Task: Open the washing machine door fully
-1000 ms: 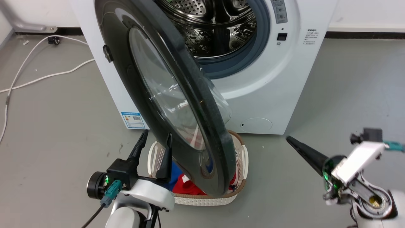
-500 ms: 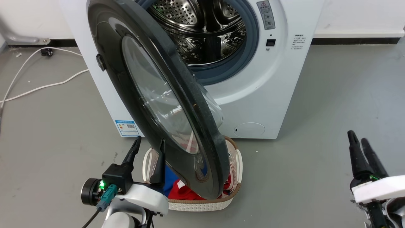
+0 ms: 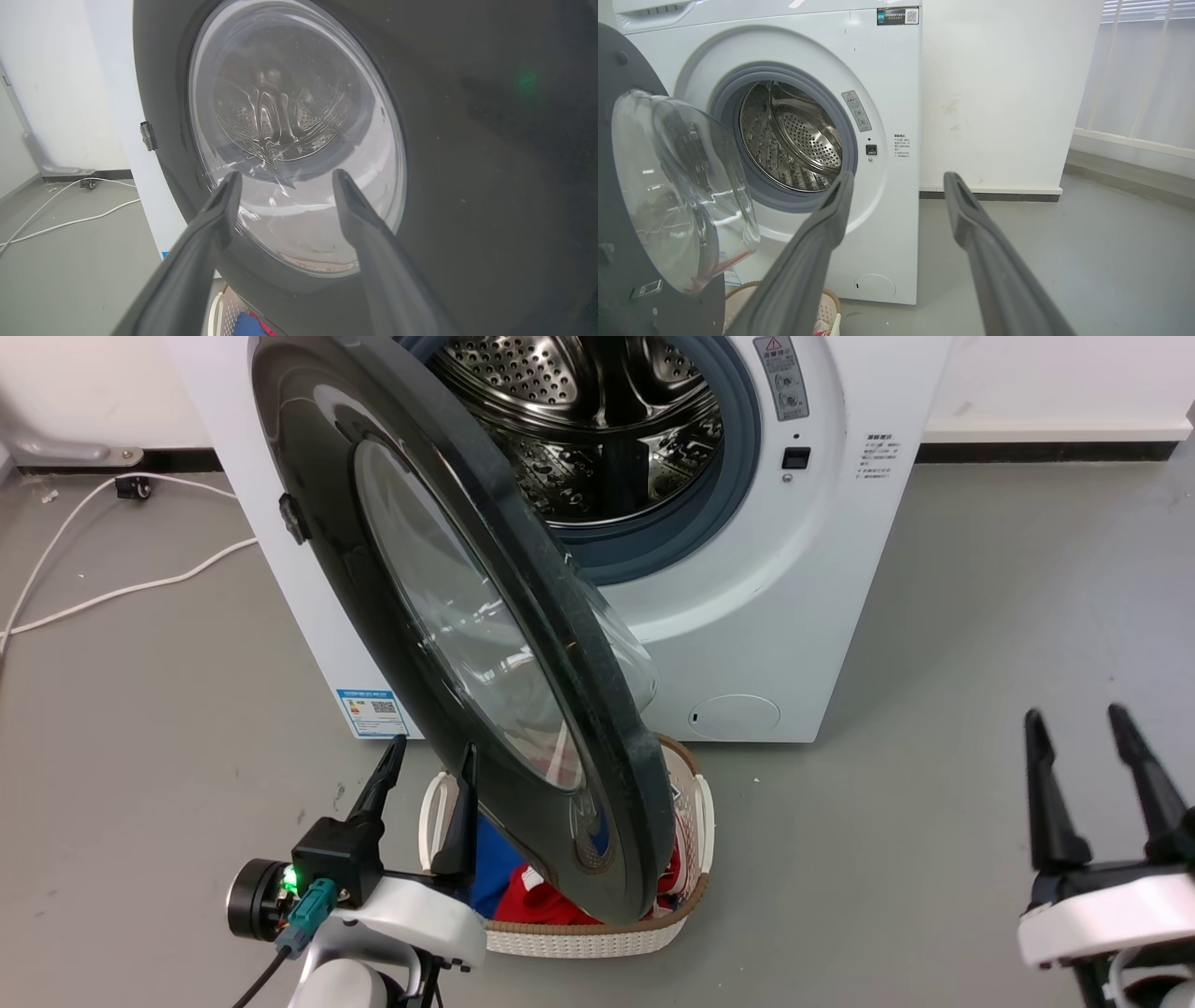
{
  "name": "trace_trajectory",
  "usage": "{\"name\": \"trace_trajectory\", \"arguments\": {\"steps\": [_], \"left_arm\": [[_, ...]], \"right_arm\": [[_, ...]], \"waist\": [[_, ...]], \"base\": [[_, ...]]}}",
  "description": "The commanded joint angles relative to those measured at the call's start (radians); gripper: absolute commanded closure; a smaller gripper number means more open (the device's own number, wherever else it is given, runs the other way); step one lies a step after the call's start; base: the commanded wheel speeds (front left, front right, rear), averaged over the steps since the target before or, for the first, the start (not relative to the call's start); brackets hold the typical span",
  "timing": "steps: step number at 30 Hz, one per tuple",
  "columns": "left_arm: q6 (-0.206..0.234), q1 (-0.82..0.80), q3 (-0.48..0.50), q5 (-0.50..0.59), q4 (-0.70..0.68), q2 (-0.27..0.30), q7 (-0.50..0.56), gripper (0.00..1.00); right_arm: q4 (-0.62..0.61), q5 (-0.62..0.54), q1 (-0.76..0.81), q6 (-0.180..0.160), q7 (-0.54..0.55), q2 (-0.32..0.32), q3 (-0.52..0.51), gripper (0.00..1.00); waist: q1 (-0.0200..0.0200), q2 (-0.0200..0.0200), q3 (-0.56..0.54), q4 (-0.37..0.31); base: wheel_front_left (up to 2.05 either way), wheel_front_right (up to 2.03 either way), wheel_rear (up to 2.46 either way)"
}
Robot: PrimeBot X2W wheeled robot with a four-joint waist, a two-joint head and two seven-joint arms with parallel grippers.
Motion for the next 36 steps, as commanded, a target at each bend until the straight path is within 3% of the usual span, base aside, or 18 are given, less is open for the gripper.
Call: {"name": "trace_trajectory", "arguments": {"steps": [1,16,31,32,33,34,36], "left_arm": [[-0.003,0.003,0.003,0.007,0.002,0.003,-0.002,0.00],[-0.005,0.028,0.006,0.031,0.014,0.009,-0.002,0.00],[-0.001,0.019,0.013,0.040,0.017,0.013,-0.002,0.00],[-0.001,0.018,0.013,0.040,0.016,0.013,-0.002,0.17],[-0.002,0.016,0.014,0.039,0.016,0.013,-0.002,0.79],[-0.004,0.014,0.013,0.038,0.014,0.015,-0.002,1.00],[-0.006,0.009,0.013,0.035,0.008,0.017,-0.002,1.00]], "right_arm": [[-0.009,-0.023,0.027,0.000,0.012,0.011,0.009,0.00],[0.085,-0.042,0.037,0.000,0.008,0.048,0.053,0.00],[0.078,-0.072,0.043,0.000,0.021,0.059,0.051,0.00],[0.077,-0.072,0.044,0.000,0.021,0.060,0.050,0.00],[0.076,-0.073,0.044,0.000,0.022,0.062,0.051,0.00],[0.075,-0.074,0.045,0.000,0.022,0.063,0.051,0.00],[0.073,-0.075,0.046,0.000,0.023,0.065,0.051,0.00]], "waist": [[0.0000,-0.0001,-0.002,0.000],[0.0000,-0.0001,-0.022,-0.007],[0.0000,-0.0001,-0.019,-0.010],[0.0000,-0.0001,-0.018,-0.010],[0.0000,-0.0001,-0.018,-0.010],[0.0000,-0.0001,-0.018,-0.010],[0.0000,-0.0001,-0.017,-0.009]], "base": [[0.00,0.00,0.00],[0.00,0.00,0.00],[0.00,0.00,0.00],[0.00,0.00,0.00],[0.00,0.00,0.00],[0.00,0.00,0.00],[0.00,0.00,0.00]]}}
